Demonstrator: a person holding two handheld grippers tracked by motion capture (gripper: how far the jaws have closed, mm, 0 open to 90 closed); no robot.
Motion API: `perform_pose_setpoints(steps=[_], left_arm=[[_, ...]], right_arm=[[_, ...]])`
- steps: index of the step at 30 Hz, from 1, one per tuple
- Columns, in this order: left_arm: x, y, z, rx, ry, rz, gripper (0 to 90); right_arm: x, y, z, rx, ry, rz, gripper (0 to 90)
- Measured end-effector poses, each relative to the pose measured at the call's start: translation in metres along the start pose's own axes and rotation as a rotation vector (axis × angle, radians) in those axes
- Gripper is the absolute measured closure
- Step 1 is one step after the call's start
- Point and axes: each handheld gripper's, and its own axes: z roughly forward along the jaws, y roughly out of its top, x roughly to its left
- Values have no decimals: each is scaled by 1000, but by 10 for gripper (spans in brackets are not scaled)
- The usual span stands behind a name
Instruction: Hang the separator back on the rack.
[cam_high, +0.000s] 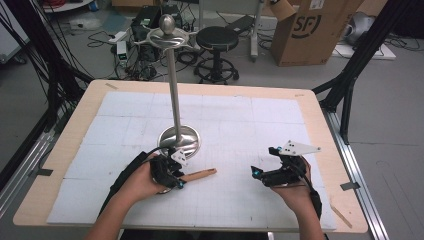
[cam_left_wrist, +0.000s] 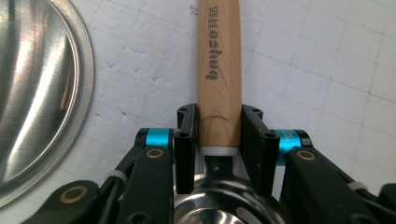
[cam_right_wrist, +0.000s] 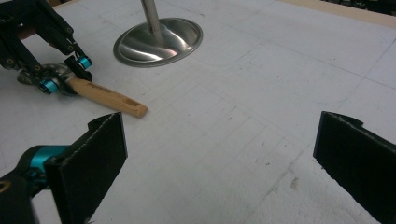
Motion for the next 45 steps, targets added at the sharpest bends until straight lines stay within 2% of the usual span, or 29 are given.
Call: perform_pose_setpoints(steps=[4, 9, 11, 17, 19, 24, 25, 26, 28, 30, 32, 33, 34, 36, 37, 39, 41, 45], left_arm=[[-3, 3, 1, 20, 16, 8, 633], [-5, 5, 2, 33, 35, 16, 683], [-8, 6, 1, 43, 49, 41, 687], [-11, 4, 1, 24, 65, 64, 690], [-12, 4, -2, 5, 46, 66, 691], [-16, 4, -18, -91, 24, 68, 690], [-16, 4, -18, -91, 24, 68, 690], [-16, 3, -26, -143, 24, 69, 690], [-15, 1, -34, -188, 16, 70, 690], [-15, 0, -42, -247, 1, 49, 690], [-15, -1, -49, -297, -15, 46, 690], [-15, -1, -49, -297, -15, 46, 690], [-15, -2, -54, -340, -29, 43, 689], [-15, -2, -57, -373, -36, 55, 689], [-15, -2, -57, -373, -36, 55, 689], [-16, -2, -61, -424, -60, 60, 689], [-16, -2, -63, -461, -84, 55, 689], [-16, -2, -66, -507, -98, 51, 689]], right_arm=[[0, 0, 0, 0, 0, 2, 17], [1, 1, 1, -1, 3, -5, 17], [1, 1, 1, -4, 0, -8, 17], [0, 0, 0, -5, -2, -3, 17], [0, 0, 0, -5, 1, -1, 17], [0, 0, 0, -6, 3, -3, 18], [0, 0, 0, -8, 1, -4, 17], [0, 1, 0, -7, 2, -3, 17], [0, 1, 0, -9, 1, -5, 17], [2, 1, 0, -5, 3, -1, 17], [3, 2, 0, -9, 7, -9, 17], [3, 2, 0, -9, 7, -9, 17], [5, 4, 1, -12, 12, -15, 17], [7, 5, 1, -15, 18, -22, 17], [7, 5, 1, -15, 18, -22, 17], [10, 7, 2, -10, 23, -30, 17], [11, 8, 2, -16, 28, -39, 17], [13, 11, 0, -30, 39, -43, 17]])
